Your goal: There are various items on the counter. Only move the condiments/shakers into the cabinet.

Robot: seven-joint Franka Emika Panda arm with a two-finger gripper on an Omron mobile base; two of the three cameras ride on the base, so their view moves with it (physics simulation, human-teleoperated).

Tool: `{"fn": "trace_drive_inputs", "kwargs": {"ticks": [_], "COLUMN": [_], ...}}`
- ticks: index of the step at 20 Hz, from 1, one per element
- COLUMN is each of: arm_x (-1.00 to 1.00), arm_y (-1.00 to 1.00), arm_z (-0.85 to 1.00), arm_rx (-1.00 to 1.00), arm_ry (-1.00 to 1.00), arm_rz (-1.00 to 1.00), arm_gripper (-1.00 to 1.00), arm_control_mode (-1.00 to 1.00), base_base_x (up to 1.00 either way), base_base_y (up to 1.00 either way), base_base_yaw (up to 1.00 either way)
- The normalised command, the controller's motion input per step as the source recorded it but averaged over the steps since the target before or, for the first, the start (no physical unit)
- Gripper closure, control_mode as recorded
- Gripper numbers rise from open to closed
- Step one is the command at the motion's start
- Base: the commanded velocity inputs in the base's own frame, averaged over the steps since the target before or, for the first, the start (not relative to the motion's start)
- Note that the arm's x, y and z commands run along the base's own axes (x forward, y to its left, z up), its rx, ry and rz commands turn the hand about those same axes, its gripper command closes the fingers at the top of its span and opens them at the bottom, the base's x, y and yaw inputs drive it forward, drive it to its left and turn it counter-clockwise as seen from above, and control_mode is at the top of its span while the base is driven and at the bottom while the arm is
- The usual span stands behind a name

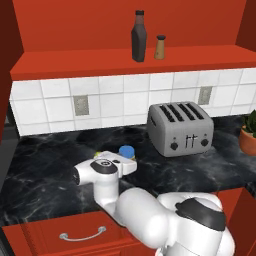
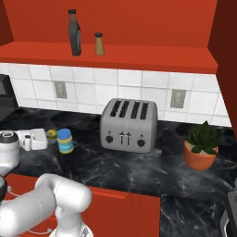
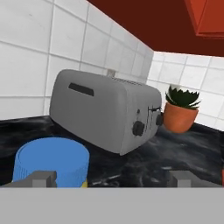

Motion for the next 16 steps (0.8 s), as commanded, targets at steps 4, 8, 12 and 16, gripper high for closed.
{"fn": "trace_drive_inputs", "kwargs": {"ticks": [4, 8, 12, 16], "arm_x": [0.2, 0.24, 0.26, 0.29], "arm_y": [0.0, 0.0, 0.0, 0.0], "arm_z": [-0.12, -0.16, -0.18, -0.16], "arm_rx": [0.0, 0.0, 0.0, 0.0], "arm_ry": [0.0, 0.0, 0.0, 0.0], "arm_rz": [0.0, 0.0, 0.0, 0.0], "arm_gripper": [-1.0, -1.0, -1.0, -1.0], "arm_control_mode": [-1.0, -1.0, -1.0, -1.0], "base_base_x": [0.0, 0.0, 0.0, 0.0], "base_base_y": [0.0, 0.0, 0.0, 0.0], "base_base_yaw": [0.0, 0.0, 0.0, 0.0]}}
